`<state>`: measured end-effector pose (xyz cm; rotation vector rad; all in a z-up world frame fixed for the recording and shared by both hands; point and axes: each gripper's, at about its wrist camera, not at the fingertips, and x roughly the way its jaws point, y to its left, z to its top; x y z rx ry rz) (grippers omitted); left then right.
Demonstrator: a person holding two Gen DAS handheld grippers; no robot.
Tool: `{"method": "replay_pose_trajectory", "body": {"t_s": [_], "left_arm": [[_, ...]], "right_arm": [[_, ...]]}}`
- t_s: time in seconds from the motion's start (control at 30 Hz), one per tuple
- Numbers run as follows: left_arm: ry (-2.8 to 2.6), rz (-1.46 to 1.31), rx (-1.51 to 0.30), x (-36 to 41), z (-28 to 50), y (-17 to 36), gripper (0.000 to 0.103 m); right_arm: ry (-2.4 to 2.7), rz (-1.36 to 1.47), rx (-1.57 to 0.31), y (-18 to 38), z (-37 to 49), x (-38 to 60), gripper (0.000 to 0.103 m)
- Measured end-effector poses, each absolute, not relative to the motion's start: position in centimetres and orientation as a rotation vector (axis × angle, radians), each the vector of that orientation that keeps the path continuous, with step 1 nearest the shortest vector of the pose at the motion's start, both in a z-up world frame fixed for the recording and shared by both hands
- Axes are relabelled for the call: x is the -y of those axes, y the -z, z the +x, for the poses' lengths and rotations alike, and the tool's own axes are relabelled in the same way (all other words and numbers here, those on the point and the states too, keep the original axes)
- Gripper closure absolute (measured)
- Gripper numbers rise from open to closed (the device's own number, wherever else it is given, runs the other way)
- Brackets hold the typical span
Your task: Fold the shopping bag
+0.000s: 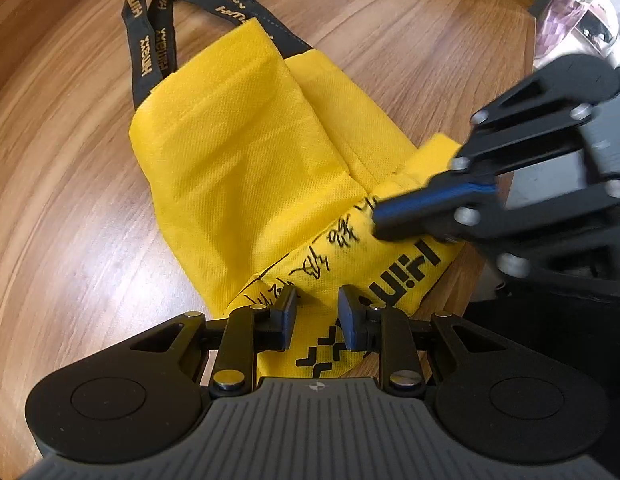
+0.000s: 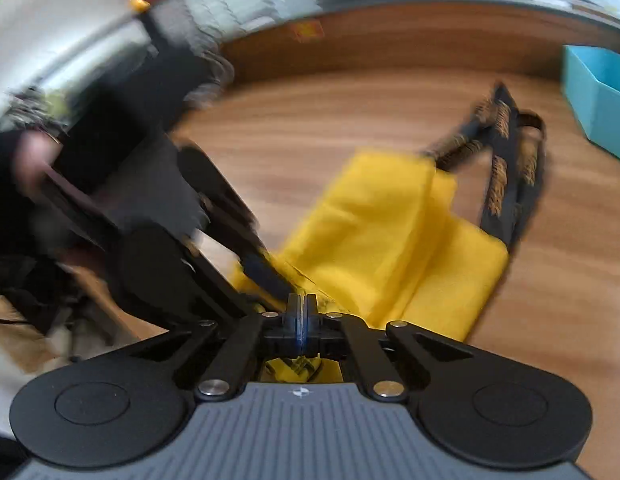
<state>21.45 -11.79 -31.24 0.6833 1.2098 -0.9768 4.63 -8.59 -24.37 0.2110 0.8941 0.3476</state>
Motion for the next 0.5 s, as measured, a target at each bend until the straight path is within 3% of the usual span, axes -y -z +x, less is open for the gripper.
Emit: {"method": "replay_pose_trajectory", "body": {"t_s": [0.27, 0.5], "left_arm": [[0.959, 0.640, -1.209, 11.4, 21.3, 31.1, 0.076], [0.962, 0.636, -1.207, 11.4, 21.6, 31.3, 0.075]], "right_arm": [[-0.301, 0.409, -0.910, 26.4, 5.3, 11.2, 0.103], [-0.211, 0.276, -1.048, 23.8, 4.3, 13.2, 0.103]]}}
